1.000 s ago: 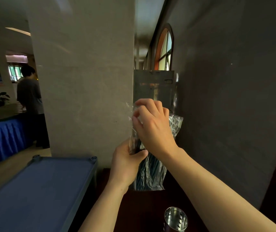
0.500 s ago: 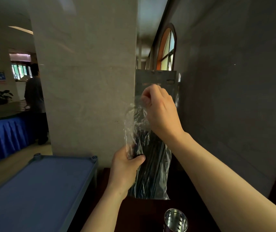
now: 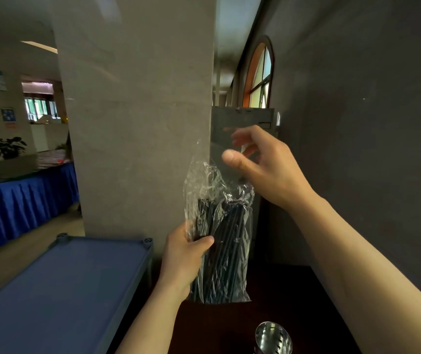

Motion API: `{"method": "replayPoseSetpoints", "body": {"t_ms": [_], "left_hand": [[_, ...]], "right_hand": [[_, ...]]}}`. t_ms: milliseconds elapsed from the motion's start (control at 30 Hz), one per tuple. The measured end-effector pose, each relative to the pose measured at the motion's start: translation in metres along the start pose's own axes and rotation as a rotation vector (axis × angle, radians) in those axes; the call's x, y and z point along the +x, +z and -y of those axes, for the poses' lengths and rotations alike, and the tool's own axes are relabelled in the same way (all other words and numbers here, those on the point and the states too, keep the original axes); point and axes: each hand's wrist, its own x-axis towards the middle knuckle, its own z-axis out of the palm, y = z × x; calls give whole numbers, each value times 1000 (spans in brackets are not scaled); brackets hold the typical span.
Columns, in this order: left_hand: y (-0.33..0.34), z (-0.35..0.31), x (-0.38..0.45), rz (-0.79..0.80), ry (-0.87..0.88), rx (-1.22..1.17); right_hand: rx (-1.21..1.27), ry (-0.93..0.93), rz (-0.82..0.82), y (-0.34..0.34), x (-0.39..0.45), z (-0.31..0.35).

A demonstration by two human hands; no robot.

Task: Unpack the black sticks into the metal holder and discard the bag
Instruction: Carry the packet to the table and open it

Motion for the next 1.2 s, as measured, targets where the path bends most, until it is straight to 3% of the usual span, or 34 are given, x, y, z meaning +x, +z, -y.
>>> {"method": "replayPoseSetpoints", "body": {"t_ms": [167,233,467,800,900,1000,1067,1200], "left_hand": [[-5,-1,5,-17,-12,-62],[-6,-1,5,-7,-9,-84],[-12,7,-2,75,-15,-113],[-21,22,-10,61,-26,-75],[-23,24,-8,45,-24,-62],[-22,25,-6,39,-29,-53],[-19,26,-6,41,-34,-35],[-13,28,-8,53,-46,-24]], "right_hand": [[-196,82,270,1,-19,-10],[-218,94,270,4,-23,-17],[-162,68,-73,4,-9,-35],[70,316,-81,16,-7,-43],[105,246,-289,18,-15,-38],[29,12,-425,20,-24,-24],[40,-89,-323,22,-25,-18],[-5,-99,-9,29,-24,-15]]}}
